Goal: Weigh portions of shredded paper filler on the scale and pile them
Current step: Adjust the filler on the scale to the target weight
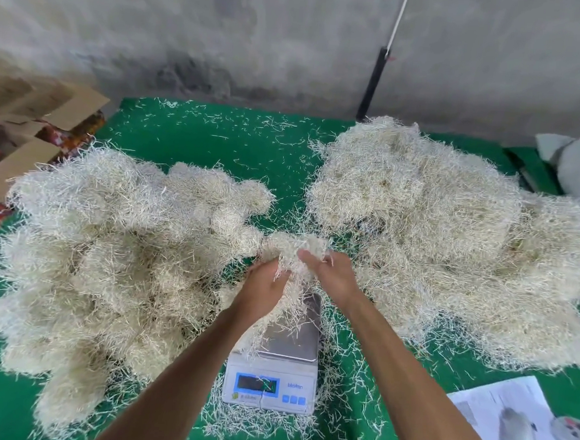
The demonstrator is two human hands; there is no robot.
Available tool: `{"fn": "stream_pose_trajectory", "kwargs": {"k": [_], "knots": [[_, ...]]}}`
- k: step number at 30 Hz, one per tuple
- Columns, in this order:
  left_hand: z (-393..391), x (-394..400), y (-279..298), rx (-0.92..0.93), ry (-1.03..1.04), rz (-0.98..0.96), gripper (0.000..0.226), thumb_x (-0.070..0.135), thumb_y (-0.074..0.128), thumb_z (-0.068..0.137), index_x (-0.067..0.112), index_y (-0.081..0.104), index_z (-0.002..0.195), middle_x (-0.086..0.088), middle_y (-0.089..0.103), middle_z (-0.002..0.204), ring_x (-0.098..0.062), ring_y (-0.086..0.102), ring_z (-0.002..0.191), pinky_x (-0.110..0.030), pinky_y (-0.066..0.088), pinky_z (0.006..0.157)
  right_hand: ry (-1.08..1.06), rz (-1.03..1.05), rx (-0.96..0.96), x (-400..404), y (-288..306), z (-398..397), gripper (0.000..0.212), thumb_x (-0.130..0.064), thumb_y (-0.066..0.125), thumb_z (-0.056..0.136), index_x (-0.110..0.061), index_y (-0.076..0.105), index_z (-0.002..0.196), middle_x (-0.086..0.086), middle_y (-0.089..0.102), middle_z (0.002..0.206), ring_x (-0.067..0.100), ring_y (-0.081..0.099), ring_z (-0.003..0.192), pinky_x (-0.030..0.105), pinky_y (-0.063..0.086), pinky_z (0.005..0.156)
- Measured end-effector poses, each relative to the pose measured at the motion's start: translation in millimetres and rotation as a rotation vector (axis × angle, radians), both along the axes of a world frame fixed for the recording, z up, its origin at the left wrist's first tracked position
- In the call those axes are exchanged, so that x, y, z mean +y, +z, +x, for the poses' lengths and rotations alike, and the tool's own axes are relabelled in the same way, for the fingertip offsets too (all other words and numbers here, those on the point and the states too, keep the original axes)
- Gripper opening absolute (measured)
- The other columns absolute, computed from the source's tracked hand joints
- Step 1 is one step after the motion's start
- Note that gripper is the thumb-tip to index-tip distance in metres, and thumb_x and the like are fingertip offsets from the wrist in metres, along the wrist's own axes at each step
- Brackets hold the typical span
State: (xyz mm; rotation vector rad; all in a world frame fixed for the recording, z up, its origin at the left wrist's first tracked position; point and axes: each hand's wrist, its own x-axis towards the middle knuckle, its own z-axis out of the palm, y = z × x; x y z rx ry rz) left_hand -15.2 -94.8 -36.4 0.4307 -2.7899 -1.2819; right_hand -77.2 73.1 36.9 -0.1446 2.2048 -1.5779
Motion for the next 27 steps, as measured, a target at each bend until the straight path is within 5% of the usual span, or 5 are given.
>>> {"fn": "stream_pose_trajectory", "kwargs": {"k": [5,7,11,24,27], "knots": [[1,3,4,0.056,-0.043,-0.012,0.052,0.043,0.045,0.105,0.010,0.048,0.145,-0.009,0.059,0.136,-0.018,0.052,0.123,-0.036,0.040,0.107,-0.213,-0.125,0.009,2,12,-22,0.084,-0.061,0.074,0.086,-0.014,0.049,0.150,0.016,0.073,0.095,0.016,0.069,0.080,0.037,0.056,0.097],[-7,9,10,0.028,-0.033,-0.033,0.048,0.040,0.044,0.105,0.006,0.053,0.137,-0.015,0.062,0.131,-0.028,0.056,0.124,-0.048,0.045,0.108,-0.129,-0.081,-0.001,-5,4,-6,0.038,-0.072,0.073,0.081,-0.034,0.075,0.089,-0.004,0.064,0.069,0.011,0.057,0.054,0.031,0.056,0.066],[-1,10,12,0.074,-0.097,-0.081,0.037,0.040,0.044,0.105,0.011,0.060,0.122,-0.004,0.067,0.110,-0.011,0.059,0.097,-0.048,0.049,0.102,-0.083,0.008,-0.035,1,-4,-8,0.063,-0.061,0.080,0.080,-0.021,0.047,0.042,-0.003,0.038,0.043,0.011,0.034,0.032,0.018,0.040,0.063],[-5,19,14,0.004,-0.147,-0.097,0.039,0.038,0.041,0.107,0.008,0.057,0.127,-0.008,0.063,0.122,-0.025,0.053,0.122,-0.051,0.036,0.114,-0.207,-0.085,0.023,-8,-11,-11,0.031,-0.028,0.072,0.098,-0.003,0.060,0.084,0.002,0.051,0.052,0.018,0.040,0.042,0.035,0.044,0.042],[0,14,8,-0.001,-0.139,-0.066,0.053,0.045,0.036,0.106,0.015,0.041,0.150,-0.005,0.044,0.152,-0.022,0.035,0.143,-0.042,0.022,0.119,-0.464,-0.196,0.001,1,-5,-26,0.042,-0.033,0.076,0.094,-0.003,0.048,0.085,0.004,0.064,0.057,0.008,0.052,0.044,0.015,0.047,0.051]]}}
